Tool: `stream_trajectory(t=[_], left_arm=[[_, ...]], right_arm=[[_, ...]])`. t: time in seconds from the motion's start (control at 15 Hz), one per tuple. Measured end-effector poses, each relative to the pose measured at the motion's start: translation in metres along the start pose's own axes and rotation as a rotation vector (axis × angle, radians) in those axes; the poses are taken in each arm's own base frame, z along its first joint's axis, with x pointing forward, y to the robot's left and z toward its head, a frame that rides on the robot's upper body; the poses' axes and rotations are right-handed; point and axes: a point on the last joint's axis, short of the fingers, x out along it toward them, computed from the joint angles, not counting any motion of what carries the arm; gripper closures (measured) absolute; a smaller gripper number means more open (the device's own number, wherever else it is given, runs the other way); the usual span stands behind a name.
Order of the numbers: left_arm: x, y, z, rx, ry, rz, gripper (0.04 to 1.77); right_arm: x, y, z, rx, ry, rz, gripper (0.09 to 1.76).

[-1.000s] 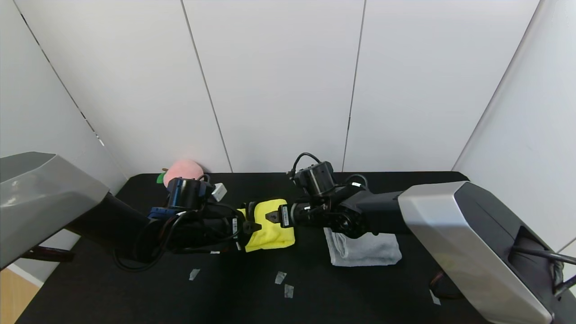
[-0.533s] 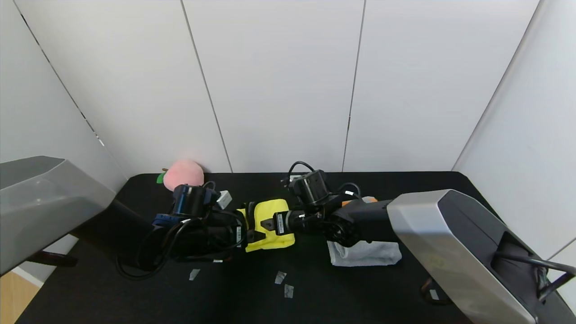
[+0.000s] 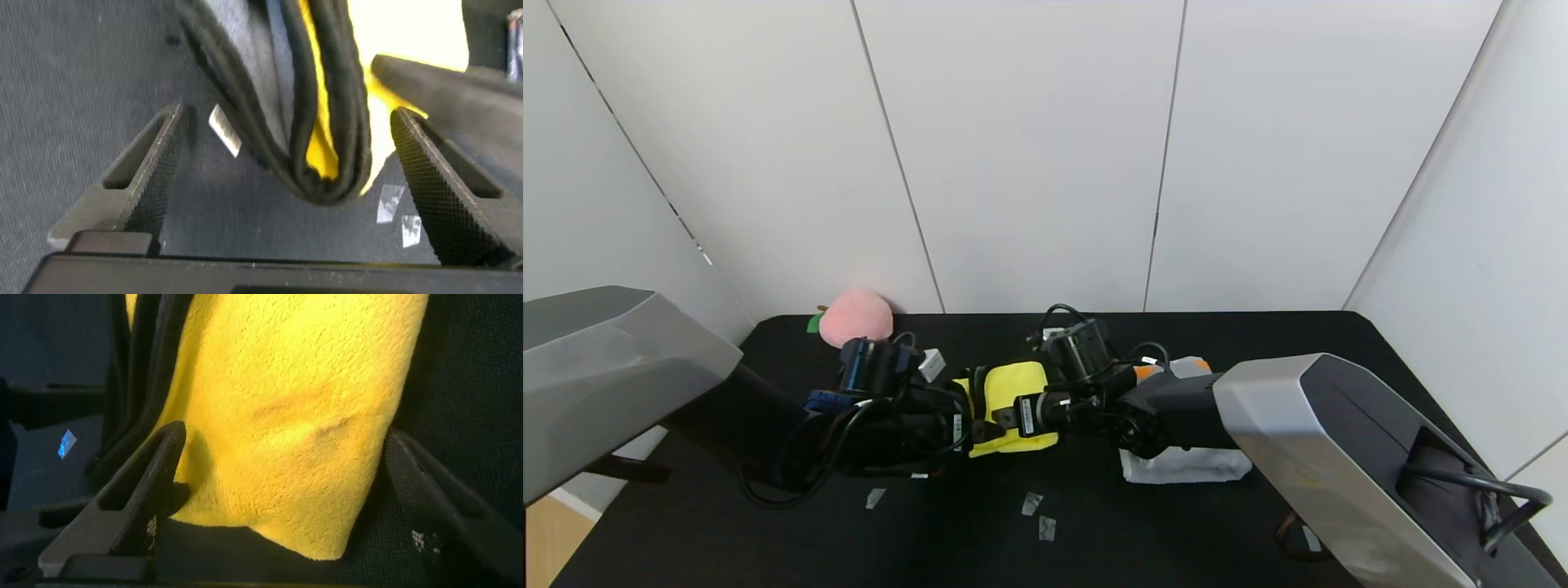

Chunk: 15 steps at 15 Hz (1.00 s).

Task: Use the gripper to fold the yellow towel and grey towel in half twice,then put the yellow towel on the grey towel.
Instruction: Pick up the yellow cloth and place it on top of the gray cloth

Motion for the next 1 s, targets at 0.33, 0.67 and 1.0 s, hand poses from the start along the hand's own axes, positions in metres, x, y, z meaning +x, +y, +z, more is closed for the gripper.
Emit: stream_trajectory(t=[0.33, 0.67, 1.0], left_arm=[[0.0049, -0.0064, 0.0012, 0.015, -0.001, -0.012, 0.09], [0.0081, -0.0063, 0.0008, 0.019, -0.003, -0.015, 0.68], [0.0111, -0.0054, 0.0, 0.019, 0.002, -0.013, 1.65]], right_arm=[[0.002, -0.002, -0.0019, 0.002, 0.002, -0.004, 0.15], [0.0045, -0.0007, -0.0054, -0.001, 0.01, 0.001, 0.52], [0.0064, -0.0013, -0.0066, -0.001, 0.005, 0.001, 1.1]])
